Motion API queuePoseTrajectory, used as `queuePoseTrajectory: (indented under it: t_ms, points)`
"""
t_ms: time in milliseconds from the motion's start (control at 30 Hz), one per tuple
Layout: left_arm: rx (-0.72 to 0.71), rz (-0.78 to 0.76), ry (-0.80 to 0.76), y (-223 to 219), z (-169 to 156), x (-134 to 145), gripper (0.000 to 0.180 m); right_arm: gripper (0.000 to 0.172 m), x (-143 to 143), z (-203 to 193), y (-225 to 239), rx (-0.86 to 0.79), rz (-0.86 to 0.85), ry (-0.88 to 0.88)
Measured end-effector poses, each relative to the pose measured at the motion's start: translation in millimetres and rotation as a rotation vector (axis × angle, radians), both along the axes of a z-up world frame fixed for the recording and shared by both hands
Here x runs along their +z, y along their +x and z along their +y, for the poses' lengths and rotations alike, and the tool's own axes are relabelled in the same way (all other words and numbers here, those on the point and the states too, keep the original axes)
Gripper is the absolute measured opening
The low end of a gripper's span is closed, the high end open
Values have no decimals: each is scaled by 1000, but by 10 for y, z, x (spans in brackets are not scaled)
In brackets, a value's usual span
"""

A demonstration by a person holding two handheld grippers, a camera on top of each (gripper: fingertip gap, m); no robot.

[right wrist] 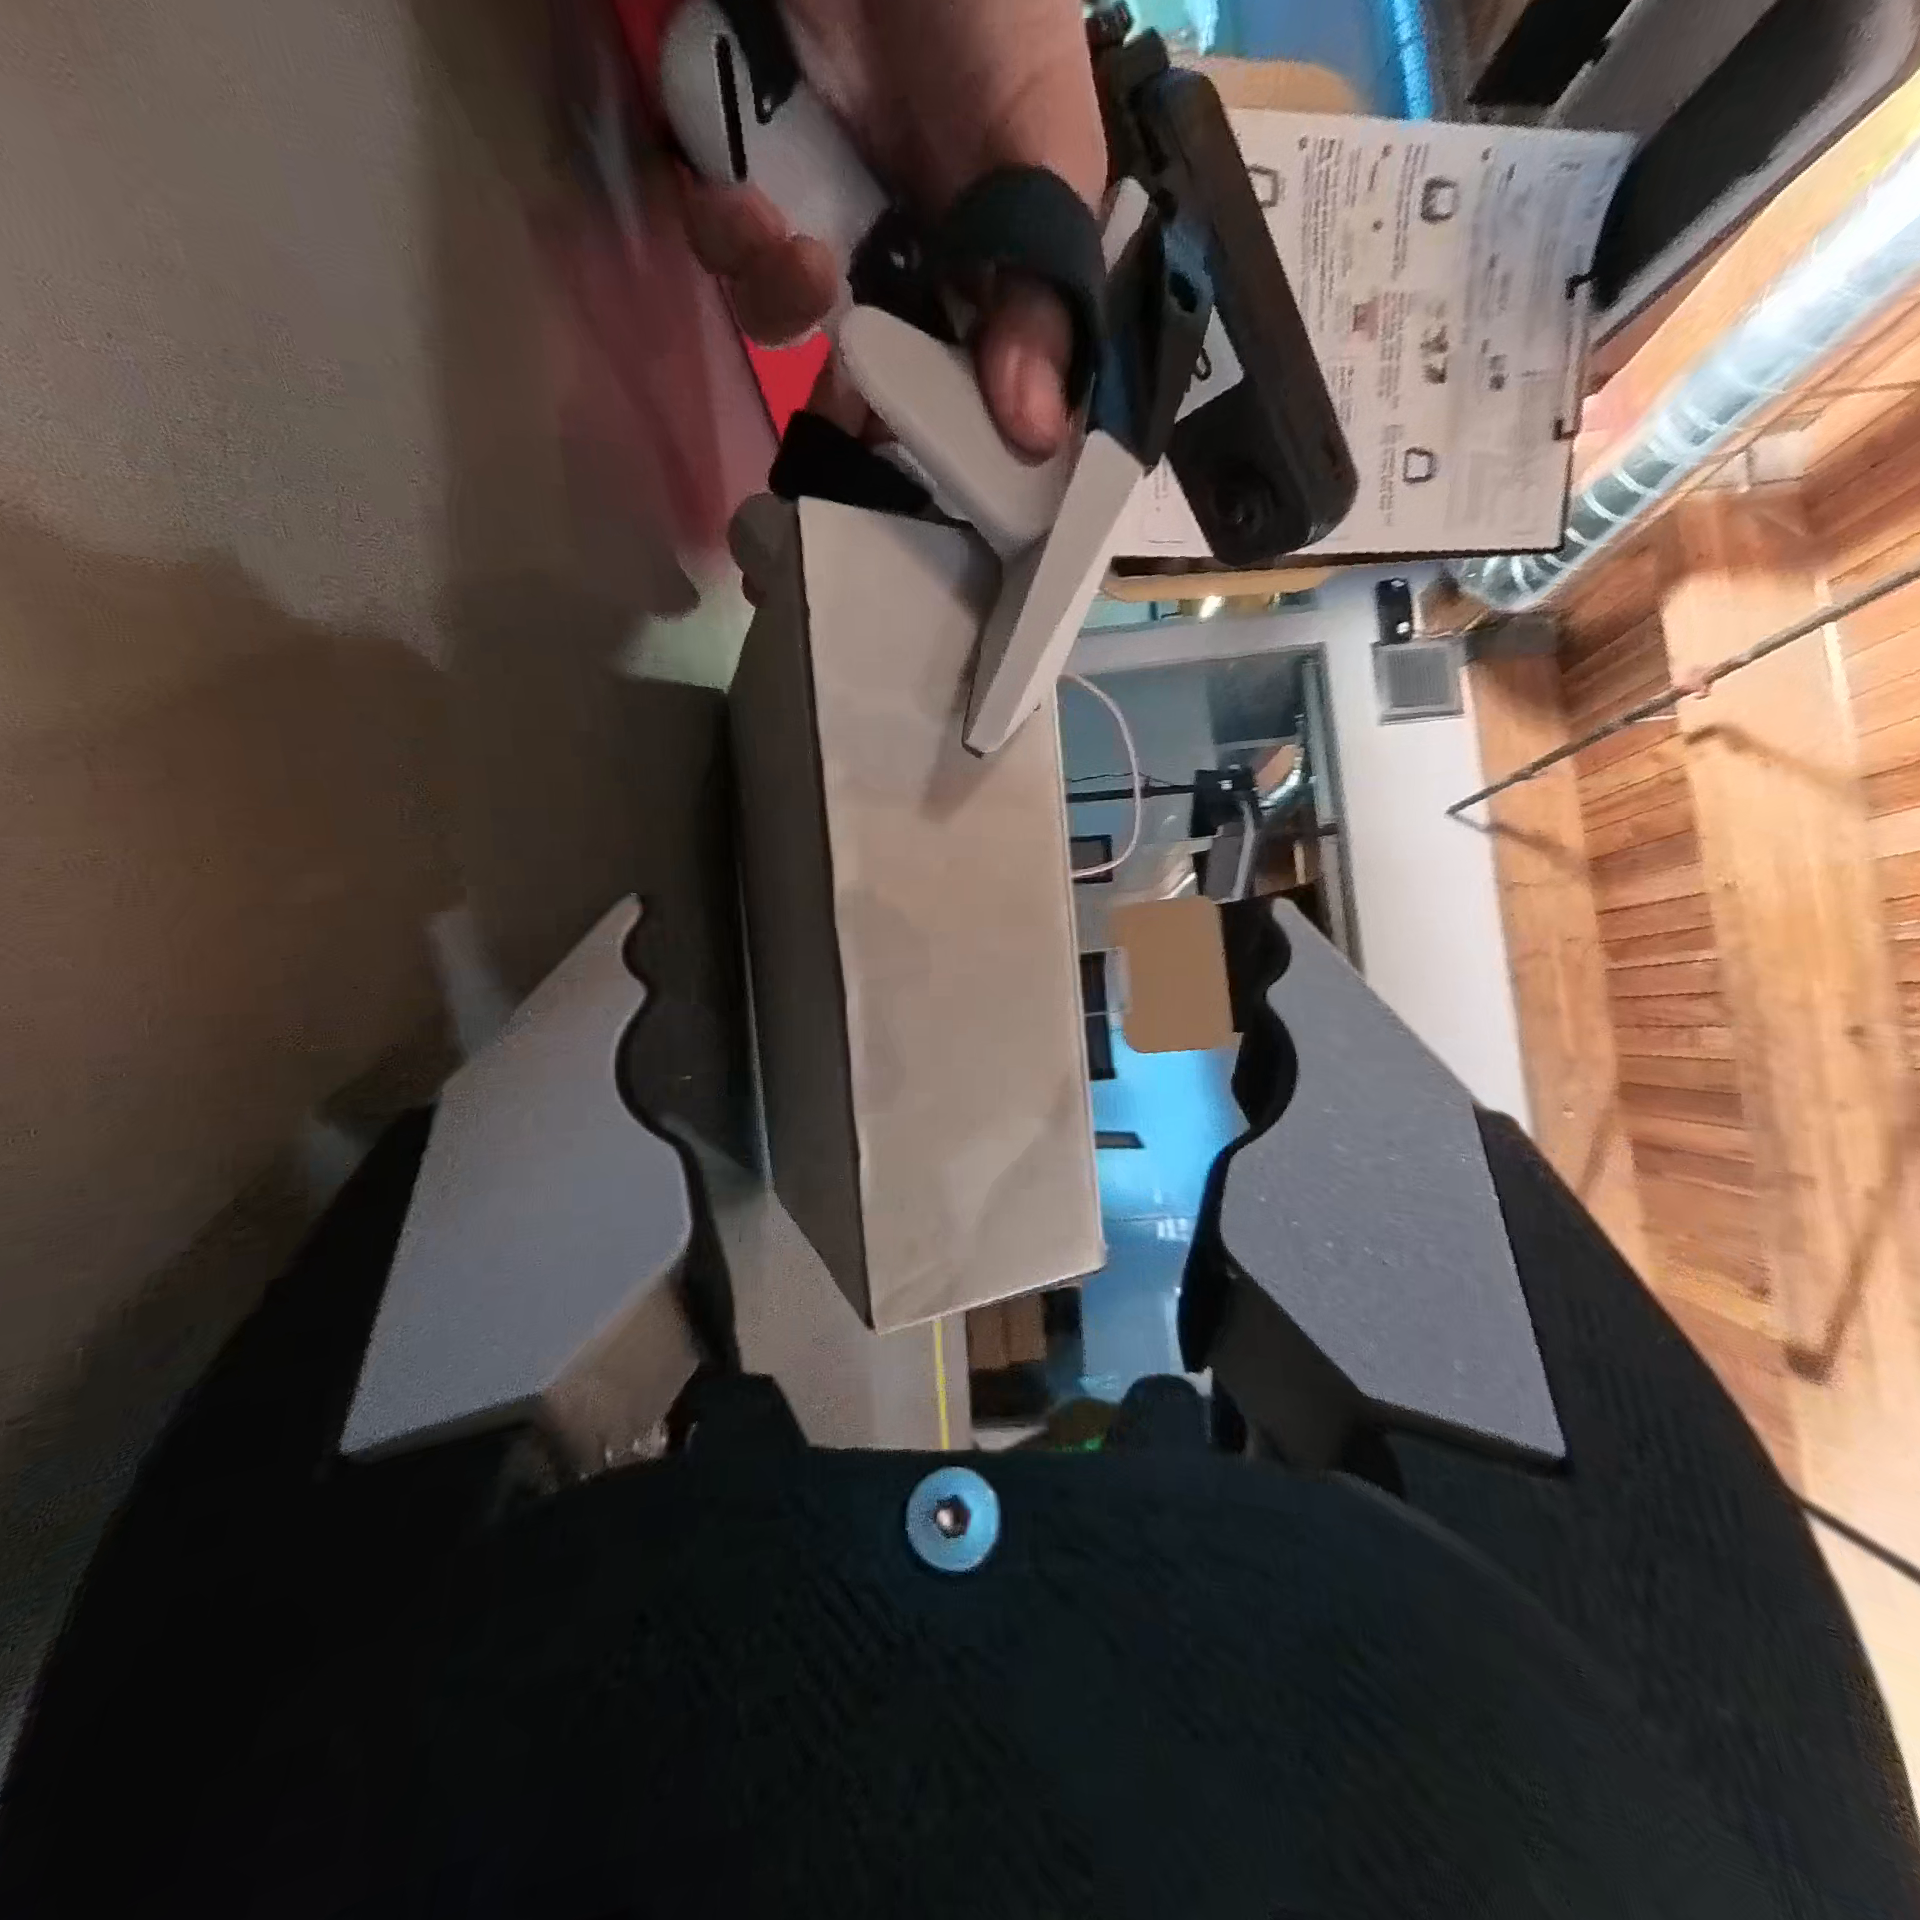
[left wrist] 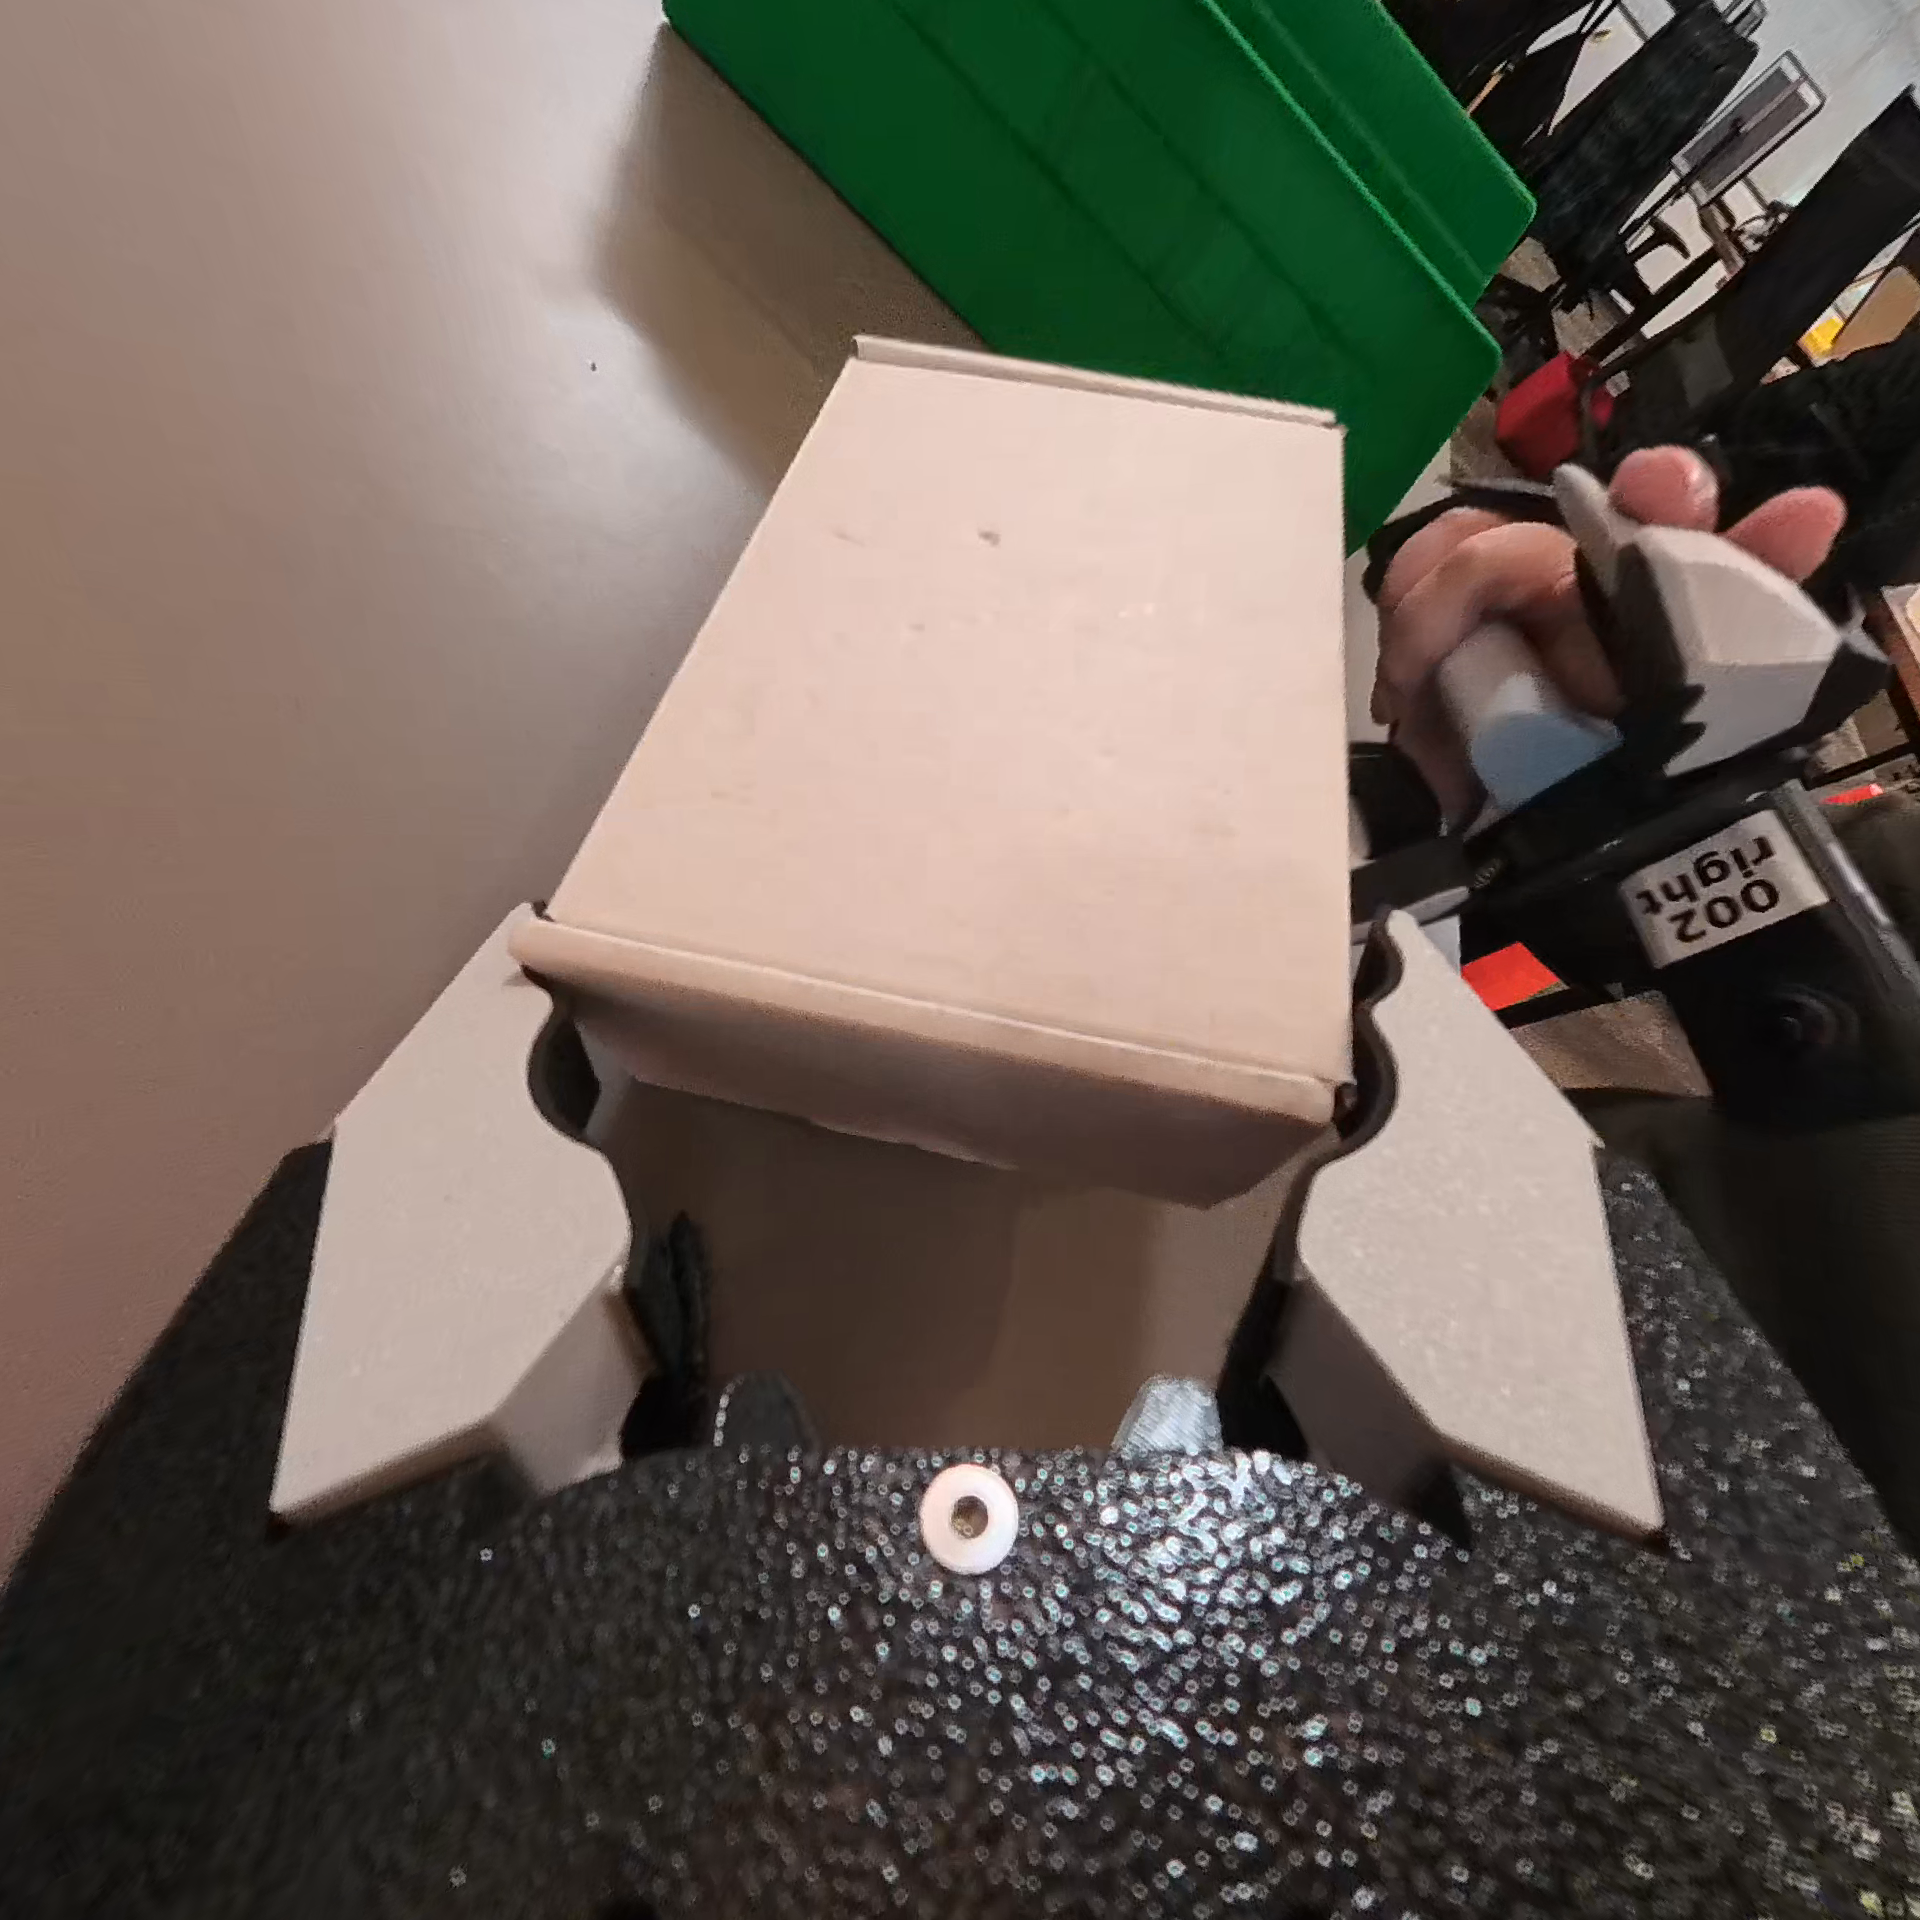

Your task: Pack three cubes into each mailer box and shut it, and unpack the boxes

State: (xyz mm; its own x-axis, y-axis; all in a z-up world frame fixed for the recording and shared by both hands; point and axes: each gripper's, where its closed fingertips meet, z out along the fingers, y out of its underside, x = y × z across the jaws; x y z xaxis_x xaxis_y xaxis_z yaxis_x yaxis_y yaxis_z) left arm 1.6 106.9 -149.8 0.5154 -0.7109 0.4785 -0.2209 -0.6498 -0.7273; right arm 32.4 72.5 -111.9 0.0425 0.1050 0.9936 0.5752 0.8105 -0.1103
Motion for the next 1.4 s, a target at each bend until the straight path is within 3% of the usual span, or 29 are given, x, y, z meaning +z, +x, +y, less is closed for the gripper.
queuePoseTrajectory:
  t_ms: [200, 300, 400, 467, 633, 767, 933, 1067, 1167, 1300, 1400]
  points:
    - [-45, -26, -17, 68, -73, 23, 144, 107, -148, 362, 102, -215, -109, 24]
    - [-87, -3, 20, 142, -111, 5, 144, 77, -148, 422, 182, -258, -130, 31]
    - [-90, -27, 119, 202, -65, 91, 147, 66, -151, 380, 240, -238, -123, -122]
    - [-119, -37, 233, 240, -79, 206, 159, 66, -76, 374, 309, -243, -96, -234]
    - [-25, 169, 727, 154, 114, 474, 159, 66, 213, 347, 547, -252, -17, -422]
    - [-167, 176, 881, 448, -87, 500, 157, 66, 314, 151, 608, -149, 4, -601]
    - [-301, 113, 956, 771, -367, 528, 126, 66, 229, -7, 680, -102, -72, -721]
    - [-362, 14, 993, 838, -536, 633, 78, 66, 98, -70, 699, -82, -134, -769]
    - [-382, 15, 979, 823, -543, 604, 75, 66, 87, -82, 674, -70, -128, -783]
    - [-299, 31, 847, 785, -407, 588, 74, 77, 189, 18, 705, -116, -66, -738]
    - [-225, 26, 766, 700, -286, 589, 74, 63, 386, 66, 711, -114, -16, -568]
